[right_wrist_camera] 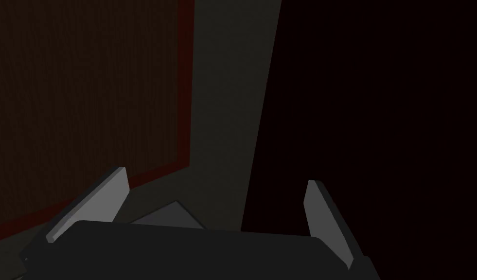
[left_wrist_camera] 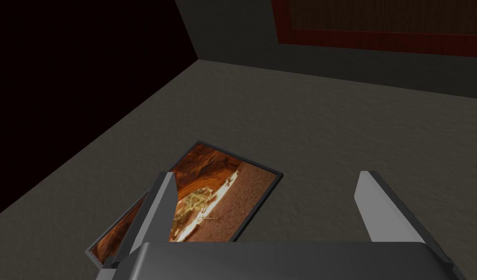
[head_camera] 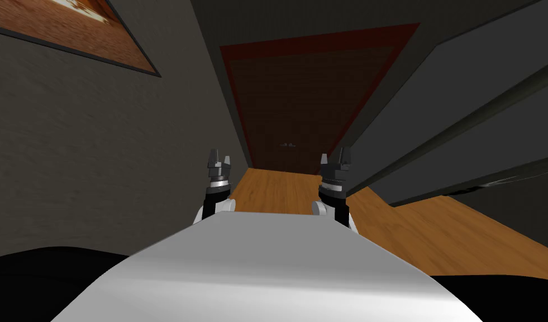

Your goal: Pull the door open

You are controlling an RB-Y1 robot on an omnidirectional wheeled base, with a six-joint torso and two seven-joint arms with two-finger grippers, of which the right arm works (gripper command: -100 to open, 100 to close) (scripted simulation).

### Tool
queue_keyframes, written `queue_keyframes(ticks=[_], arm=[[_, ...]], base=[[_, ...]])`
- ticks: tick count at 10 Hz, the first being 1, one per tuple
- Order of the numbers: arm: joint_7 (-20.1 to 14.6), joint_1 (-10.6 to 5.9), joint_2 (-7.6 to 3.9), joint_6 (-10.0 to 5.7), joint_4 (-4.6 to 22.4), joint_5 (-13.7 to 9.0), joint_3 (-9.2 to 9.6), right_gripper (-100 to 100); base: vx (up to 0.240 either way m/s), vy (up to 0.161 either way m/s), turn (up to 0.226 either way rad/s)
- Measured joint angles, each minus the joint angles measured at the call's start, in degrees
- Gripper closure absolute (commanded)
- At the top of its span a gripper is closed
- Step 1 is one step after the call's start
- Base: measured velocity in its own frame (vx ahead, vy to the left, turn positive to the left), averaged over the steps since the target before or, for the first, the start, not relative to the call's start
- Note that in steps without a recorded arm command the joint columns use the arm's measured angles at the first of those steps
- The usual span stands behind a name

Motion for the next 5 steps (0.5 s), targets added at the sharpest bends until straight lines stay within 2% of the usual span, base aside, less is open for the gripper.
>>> queue_keyframes(ticks=[3, 5], arm=[[-0.4, -0.37, -0.96, -0.5, 2.9, -0.7, -0.54, -100], [-0.8, -1.18, -1.63, -1.11, 5.4, -1.2, -1.22, -100]], base=[[0.094, -0.018, 0.072], [0.087, -0.013, 0.083]])
